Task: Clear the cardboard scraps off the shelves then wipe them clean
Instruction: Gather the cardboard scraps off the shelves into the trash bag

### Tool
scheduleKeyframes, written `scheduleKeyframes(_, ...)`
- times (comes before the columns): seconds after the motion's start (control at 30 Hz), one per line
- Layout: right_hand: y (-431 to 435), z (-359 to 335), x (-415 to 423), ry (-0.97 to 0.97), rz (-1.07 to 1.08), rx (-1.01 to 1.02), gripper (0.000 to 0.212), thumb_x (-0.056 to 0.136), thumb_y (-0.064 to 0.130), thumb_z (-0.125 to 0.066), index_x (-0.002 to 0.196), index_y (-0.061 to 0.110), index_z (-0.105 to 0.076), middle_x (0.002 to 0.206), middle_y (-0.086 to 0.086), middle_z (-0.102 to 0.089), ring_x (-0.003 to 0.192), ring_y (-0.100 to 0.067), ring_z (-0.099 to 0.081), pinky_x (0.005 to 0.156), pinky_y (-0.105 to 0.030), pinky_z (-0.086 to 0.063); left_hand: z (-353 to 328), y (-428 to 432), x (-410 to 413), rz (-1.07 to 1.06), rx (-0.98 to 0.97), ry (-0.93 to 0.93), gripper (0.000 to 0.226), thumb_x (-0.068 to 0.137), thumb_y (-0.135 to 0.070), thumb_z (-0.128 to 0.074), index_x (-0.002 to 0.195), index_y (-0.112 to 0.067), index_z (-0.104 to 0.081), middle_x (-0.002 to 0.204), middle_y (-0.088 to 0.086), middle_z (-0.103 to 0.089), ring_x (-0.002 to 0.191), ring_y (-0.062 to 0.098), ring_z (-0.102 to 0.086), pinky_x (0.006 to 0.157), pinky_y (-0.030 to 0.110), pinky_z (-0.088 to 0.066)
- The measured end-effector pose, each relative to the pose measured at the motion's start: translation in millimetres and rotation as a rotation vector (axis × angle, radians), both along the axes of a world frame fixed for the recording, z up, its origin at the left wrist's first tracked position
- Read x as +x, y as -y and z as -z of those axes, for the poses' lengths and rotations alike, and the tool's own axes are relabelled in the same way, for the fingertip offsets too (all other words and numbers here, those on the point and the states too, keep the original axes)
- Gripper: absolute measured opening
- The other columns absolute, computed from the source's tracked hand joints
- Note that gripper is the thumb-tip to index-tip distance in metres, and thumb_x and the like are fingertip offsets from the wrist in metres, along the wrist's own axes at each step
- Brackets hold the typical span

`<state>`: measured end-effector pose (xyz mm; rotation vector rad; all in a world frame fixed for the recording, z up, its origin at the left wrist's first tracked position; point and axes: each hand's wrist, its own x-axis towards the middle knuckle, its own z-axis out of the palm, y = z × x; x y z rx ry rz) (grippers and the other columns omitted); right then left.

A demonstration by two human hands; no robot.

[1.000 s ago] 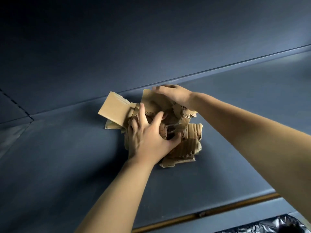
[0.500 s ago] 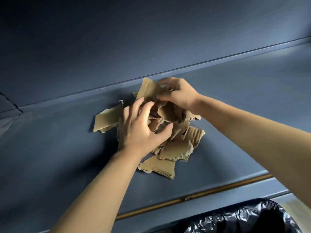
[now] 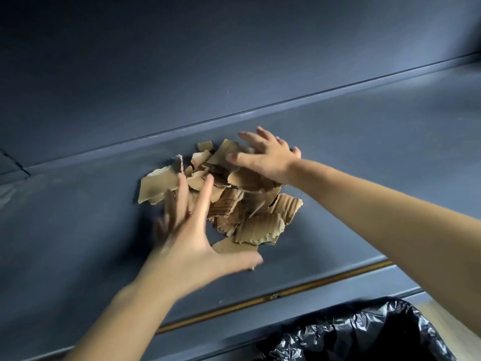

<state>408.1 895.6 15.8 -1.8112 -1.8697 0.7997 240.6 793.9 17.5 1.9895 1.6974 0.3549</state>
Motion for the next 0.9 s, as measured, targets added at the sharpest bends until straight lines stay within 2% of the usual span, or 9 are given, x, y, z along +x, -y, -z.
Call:
scheduleKeyframes(0.1, 6, 10, -13, 0.168, -0.083, 0.034, 0.067, 0.085, 0.062, -0.044, 0.144, 0.047, -0.015, 0.159, 0.01, 0.0, 0.147, -0.028, 0.002, 0.114, -0.057, 0.005, 15, -4, 10, -0.015, 0.025, -0.167, 0.136, 0.041, -0.072, -0.07, 0.127, -0.049, 0.033, 0.141, -0.008, 0.045, 0.135, 0.021, 0.033, 0.115, 0.051, 0.008)
scheduleKeyframes(0.27, 12, 19, -16, 0.357, -0.169, 0.164, 0.053, 0.091, 0.052, -0.039, 0.142, 0.044, -0.025, 0.156, 0.01, -0.017, 0.143, -0.025, -0.012, 0.113, -0.053, -0.005, 15, -55, -5, -0.135, 0.024, -0.098, 0.126, 0.047, -0.068, -0.072, 0.134, -0.051, 0.018, 0.148, -0.002, 0.034, 0.139, 0.026, 0.024, 0.114, 0.054, 0.007)
scheduleKeyframes(0.33, 14, 19, -18, 0.339, -0.155, 0.199, 0.048, 0.093, 0.049, -0.035, 0.139, 0.04, -0.032, 0.151, 0.008, -0.03, 0.138, -0.023, -0.021, 0.111, -0.047, -0.01, 19, -64, -8, -0.076, 0.049, -0.139, 0.117, 0.041, -0.076, -0.065, 0.135, -0.054, 0.0, 0.153, -0.002, 0.021, 0.142, 0.025, 0.013, 0.115, 0.053, -0.001)
scheduleKeyframes(0.4, 14, 17, -21, 0.241, -0.078, 0.207, 0.041, 0.094, 0.046, -0.031, 0.132, 0.039, -0.043, 0.142, 0.004, -0.042, 0.131, -0.023, -0.03, 0.106, -0.043, -0.015, 23, -67, -4, -0.046, 0.131, -0.138, 0.104, 0.034, -0.078, -0.055, 0.129, -0.048, -0.028, 0.151, -0.001, -0.006, 0.14, 0.025, -0.008, 0.114, 0.05, -0.014)
scheduleKeyframes(0.47, 13, 15, -24, 0.079, 0.005, 0.209, 0.04, 0.093, 0.046, -0.026, 0.122, 0.04, -0.053, 0.131, 0.003, -0.05, 0.124, -0.022, -0.036, 0.097, -0.038, -0.019, 26, -67, 2, -0.047, 0.211, -0.08, 0.089, 0.037, -0.07, -0.058, 0.12, -0.04, -0.042, 0.14, 0.0, -0.022, 0.131, 0.027, -0.026, 0.11, 0.045, -0.026)
scheduleKeyframes(0.6, 15, 11, -25, -0.173, 0.037, 0.187, 0.025, 0.092, 0.048, -0.04, 0.099, 0.041, -0.063, 0.105, 0.008, -0.057, 0.118, -0.018, -0.045, 0.089, -0.033, -0.018, 28, -69, 14, -0.066, 0.346, -0.046, 0.071, 0.047, -0.056, -0.058, 0.114, -0.033, -0.05, 0.129, -0.002, -0.032, 0.12, 0.027, -0.039, 0.101, 0.043, -0.037)
scheduleKeyframes(0.73, 14, 13, -24, -0.262, 0.049, 0.186, 0.023, 0.081, 0.051, -0.056, 0.094, 0.036, -0.068, 0.112, 0.012, -0.054, 0.116, -0.014, -0.048, 0.097, -0.03, -0.021, 30, -69, 19, -0.089, 0.408, 0.047, 0.072, 0.04, -0.061, -0.051, 0.103, -0.028, -0.059, 0.12, -0.003, -0.044, 0.117, 0.024, -0.041, 0.094, 0.043, -0.041)
scheduleKeyframes(0.8, 14, 14, -27, -0.412, 0.103, 0.199, 0.015, 0.07, 0.046, -0.06, 0.071, 0.034, -0.068, 0.097, 0.011, -0.057, 0.108, -0.016, -0.053, 0.106, -0.037, -0.029, 30, -69, 23, -0.086, 0.412, 0.178, 0.072, 0.038, -0.061, -0.051, 0.099, -0.025, -0.063, 0.112, 0.0, -0.052, 0.112, 0.025, -0.048, 0.09, 0.045, -0.045)
scheduleKeyframes(0.9, 14, 10, -29, -0.7, 0.229, 0.245, 0.018, 0.057, 0.032, -0.059, 0.04, 0.029, -0.061, 0.071, 0.009, -0.054, 0.085, -0.017, -0.057, 0.094, -0.043, -0.043, 30, -71, 34, -0.051, 0.448, 0.449, 0.064, 0.042, -0.054, -0.066, 0.092, -0.014, -0.068, 0.105, 0.008, -0.061, 0.102, 0.024, -0.059, 0.087, 0.045, -0.05)
